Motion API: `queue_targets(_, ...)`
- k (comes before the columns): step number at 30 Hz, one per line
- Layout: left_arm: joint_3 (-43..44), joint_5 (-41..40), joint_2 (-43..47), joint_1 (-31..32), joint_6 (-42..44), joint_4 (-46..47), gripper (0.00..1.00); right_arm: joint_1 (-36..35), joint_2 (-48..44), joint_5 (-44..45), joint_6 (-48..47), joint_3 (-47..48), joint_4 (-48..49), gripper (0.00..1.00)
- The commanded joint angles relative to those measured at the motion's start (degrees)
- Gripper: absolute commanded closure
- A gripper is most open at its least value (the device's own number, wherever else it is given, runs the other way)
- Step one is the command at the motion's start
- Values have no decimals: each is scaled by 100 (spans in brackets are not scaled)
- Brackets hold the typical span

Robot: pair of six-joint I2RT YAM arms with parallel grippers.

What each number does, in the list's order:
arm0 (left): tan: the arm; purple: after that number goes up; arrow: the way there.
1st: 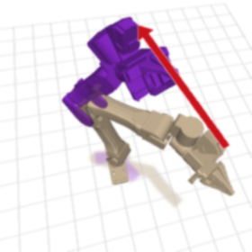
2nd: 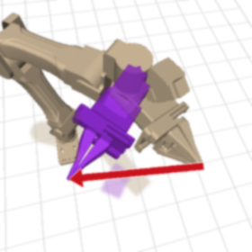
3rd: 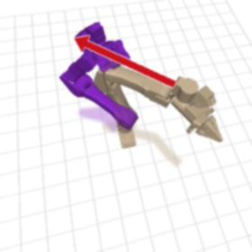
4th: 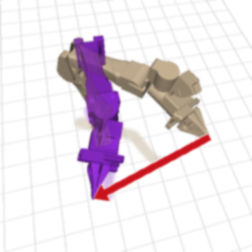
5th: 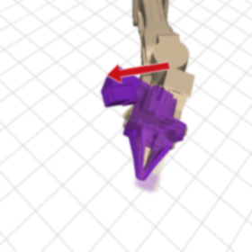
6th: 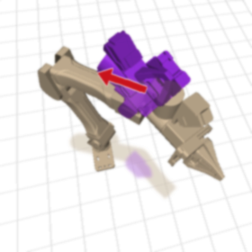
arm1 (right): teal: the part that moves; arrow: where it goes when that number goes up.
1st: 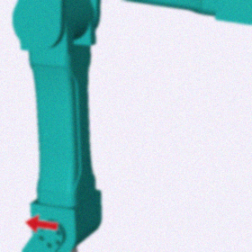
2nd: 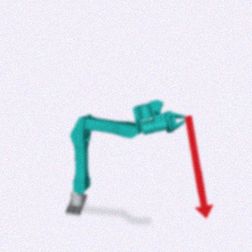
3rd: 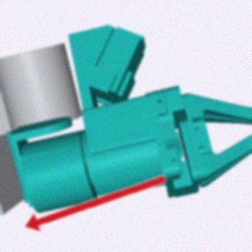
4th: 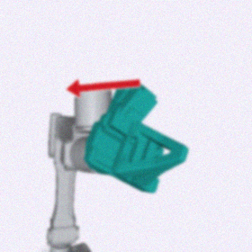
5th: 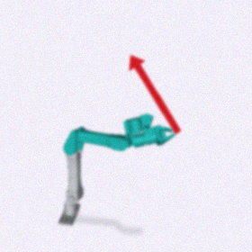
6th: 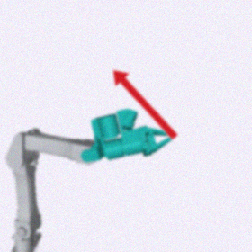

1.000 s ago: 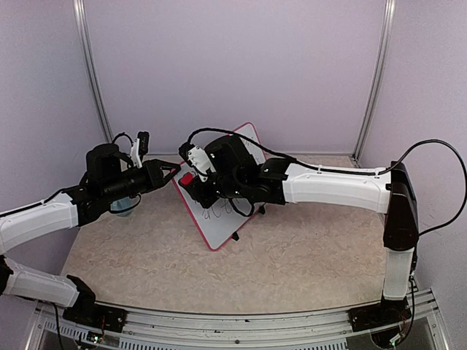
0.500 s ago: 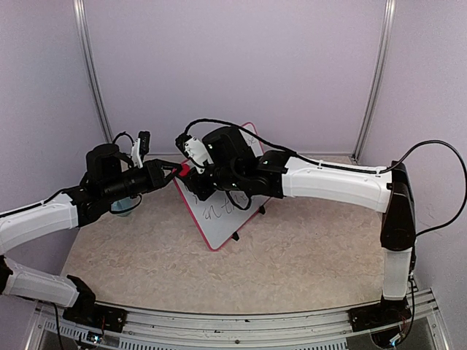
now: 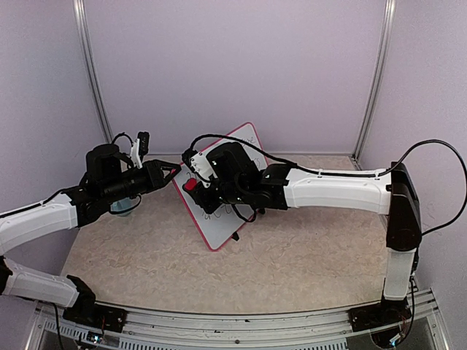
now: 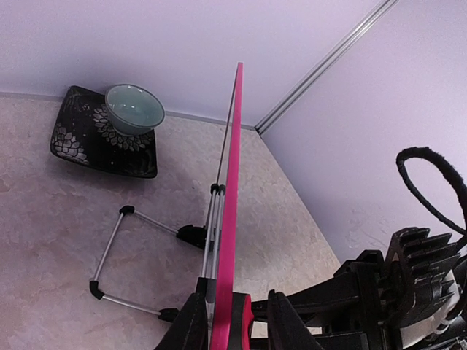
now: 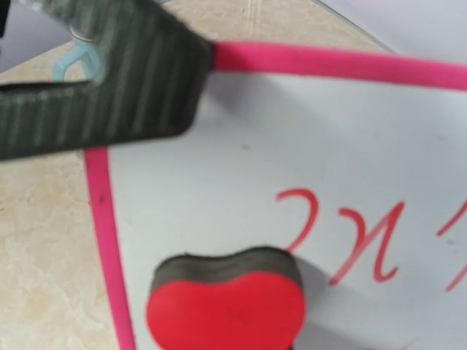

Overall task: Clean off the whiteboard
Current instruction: Erase the whiteboard at the center of the board.

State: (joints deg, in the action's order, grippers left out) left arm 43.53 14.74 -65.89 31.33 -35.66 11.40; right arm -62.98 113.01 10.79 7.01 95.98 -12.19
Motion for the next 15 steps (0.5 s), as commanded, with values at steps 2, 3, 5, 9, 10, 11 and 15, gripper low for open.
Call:
queue_targets(2,85,267,190,129,33,302,72,-39,52,-110,61,102,-131,96)
queue_targets(3,86,260,194,140,23,302,72,-43,63,-100,49,179,-131,96)
queue_targets(5,79,250,186,155,18,286,72,-43,68,-54,23,327,-126,96)
queue_targets(9,81,189,170,176,33,249,72,-45,49,29,-58,577,-89,96)
queue_targets(10,77,185,166,186,32,245,73,-42,47,61,-79,627,-90,96)
queue_targets(11,68,176,157,183,39,241,73,-44,48,90,-97,671,-86,96)
queue_targets(15,51,144,104,189,44,237,76,-39,70,145,-146,660,-111,96)
